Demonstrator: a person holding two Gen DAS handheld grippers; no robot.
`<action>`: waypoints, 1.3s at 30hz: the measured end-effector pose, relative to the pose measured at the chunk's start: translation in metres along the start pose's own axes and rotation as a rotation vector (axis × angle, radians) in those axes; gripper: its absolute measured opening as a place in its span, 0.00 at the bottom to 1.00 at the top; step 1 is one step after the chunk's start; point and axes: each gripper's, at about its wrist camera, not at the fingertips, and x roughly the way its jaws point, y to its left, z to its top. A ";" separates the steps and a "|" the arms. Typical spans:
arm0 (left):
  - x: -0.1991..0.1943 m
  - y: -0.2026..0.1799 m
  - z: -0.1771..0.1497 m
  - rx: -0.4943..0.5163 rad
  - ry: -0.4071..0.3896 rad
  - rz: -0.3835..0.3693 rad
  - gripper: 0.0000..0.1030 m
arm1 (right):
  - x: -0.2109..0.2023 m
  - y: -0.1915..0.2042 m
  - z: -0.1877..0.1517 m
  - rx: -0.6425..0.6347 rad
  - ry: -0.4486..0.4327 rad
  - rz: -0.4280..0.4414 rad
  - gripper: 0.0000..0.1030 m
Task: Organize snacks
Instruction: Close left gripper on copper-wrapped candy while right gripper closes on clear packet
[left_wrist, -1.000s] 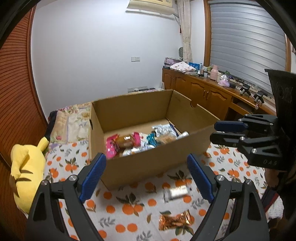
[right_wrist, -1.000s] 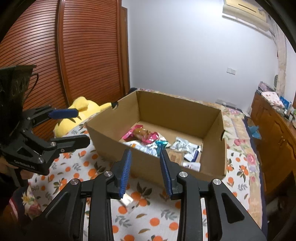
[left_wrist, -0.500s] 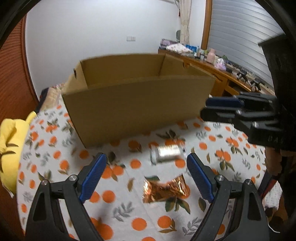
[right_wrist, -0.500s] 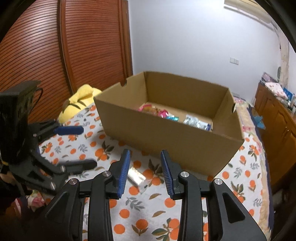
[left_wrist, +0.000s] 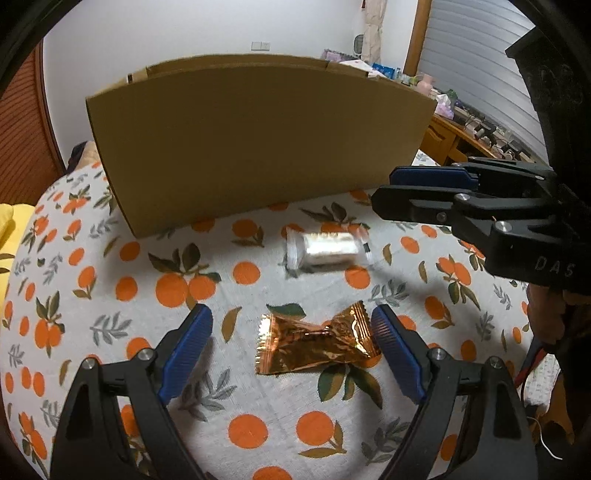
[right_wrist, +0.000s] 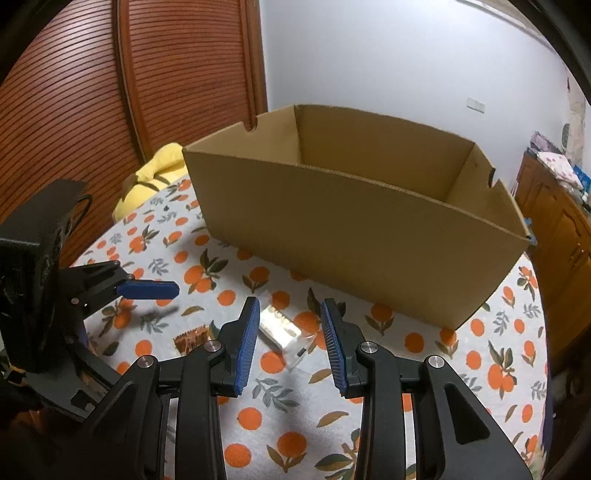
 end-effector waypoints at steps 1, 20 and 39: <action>0.001 0.002 0.000 -0.003 0.003 0.000 0.85 | 0.002 0.000 0.000 -0.001 0.006 0.000 0.33; -0.005 0.014 -0.015 -0.010 -0.012 0.060 0.51 | 0.051 0.010 -0.002 -0.060 0.120 0.040 0.44; -0.012 0.029 -0.016 -0.059 -0.064 0.031 0.34 | 0.062 0.008 -0.012 -0.081 0.150 0.019 0.20</action>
